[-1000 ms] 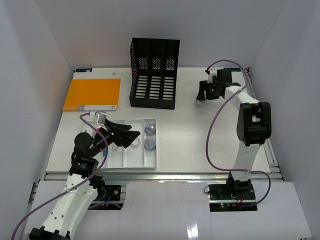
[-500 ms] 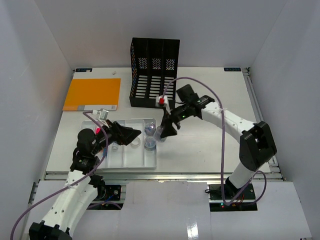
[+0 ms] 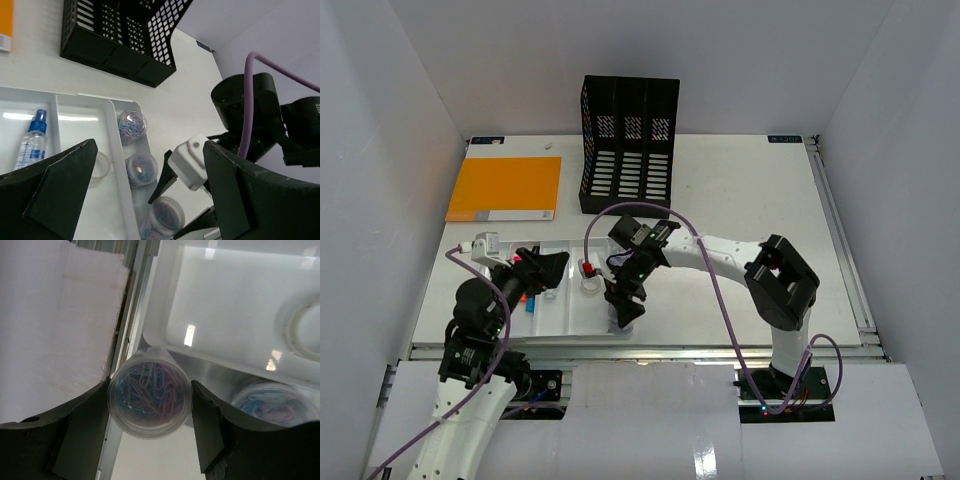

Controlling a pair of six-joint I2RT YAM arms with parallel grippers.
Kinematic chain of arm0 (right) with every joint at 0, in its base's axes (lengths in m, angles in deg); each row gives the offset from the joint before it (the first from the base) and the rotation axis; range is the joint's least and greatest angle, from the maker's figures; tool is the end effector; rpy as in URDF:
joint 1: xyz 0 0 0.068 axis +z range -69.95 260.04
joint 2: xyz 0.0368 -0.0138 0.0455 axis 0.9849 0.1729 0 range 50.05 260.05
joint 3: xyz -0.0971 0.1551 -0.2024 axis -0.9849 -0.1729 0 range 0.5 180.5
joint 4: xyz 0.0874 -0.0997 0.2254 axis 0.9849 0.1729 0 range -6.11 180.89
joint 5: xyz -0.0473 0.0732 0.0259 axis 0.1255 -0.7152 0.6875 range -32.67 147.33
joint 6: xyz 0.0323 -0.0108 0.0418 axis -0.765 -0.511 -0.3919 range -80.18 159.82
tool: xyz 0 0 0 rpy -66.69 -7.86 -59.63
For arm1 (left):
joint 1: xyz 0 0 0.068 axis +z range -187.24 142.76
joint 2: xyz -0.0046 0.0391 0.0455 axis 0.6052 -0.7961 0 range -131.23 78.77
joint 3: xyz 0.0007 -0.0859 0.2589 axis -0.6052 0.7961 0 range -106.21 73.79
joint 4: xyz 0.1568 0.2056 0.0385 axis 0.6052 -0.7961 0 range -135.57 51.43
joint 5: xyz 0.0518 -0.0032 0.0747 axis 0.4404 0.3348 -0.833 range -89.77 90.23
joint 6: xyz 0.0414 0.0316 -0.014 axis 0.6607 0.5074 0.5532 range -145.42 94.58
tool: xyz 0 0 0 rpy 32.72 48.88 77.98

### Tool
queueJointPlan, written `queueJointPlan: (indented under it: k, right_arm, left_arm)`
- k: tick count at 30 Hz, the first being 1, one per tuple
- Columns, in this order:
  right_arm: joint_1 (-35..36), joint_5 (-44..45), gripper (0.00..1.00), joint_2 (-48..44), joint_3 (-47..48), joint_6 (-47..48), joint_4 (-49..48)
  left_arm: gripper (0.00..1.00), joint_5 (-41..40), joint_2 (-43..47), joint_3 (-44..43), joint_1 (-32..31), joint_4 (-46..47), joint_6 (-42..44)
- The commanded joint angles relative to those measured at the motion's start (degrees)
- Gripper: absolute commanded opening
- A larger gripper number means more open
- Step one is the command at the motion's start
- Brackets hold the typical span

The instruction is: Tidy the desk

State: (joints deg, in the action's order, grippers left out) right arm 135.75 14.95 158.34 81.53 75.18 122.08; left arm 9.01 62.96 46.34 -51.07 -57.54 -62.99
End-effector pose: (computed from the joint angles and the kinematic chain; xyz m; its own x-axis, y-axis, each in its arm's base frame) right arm 0.1998 0.3355 0.2141 0.0267 -0.7198 -0.6937 -0.9229 -0.2843 0.2595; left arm 0.0980 -0.0298 0.2796 -0.3318 -0.5390 -0.7742 0.2281 0.7505 -0.6202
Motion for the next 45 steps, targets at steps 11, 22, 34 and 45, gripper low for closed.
queueJointPlan:
  k: [11,22,34,45]
  right_arm:
    - [3.69,25.51,0.22,0.62,-1.49,-4.89,-8.86]
    - [5.14,24.61,0.57,-0.29,-2.96,-4.28,-9.38]
    - [6.08,24.67,0.76,0.08,0.72,-4.19,-7.77]
    - [0.04,21.44,0.9,-8.98,0.99,-3.9,-6.08]
  left_arm:
    - [0.98,-17.48,4.86,-3.13,0.11,-9.58,-1.99]
    - [0.98,-17.08,0.87,-3.05,0.11,-6.86,-2.97]
    - [0.98,-17.71,1.06,-2.93,0.11,-6.87,-2.82]
    - [0.98,-19.06,-3.56,-2.43,0.05,-4.45,-6.16]
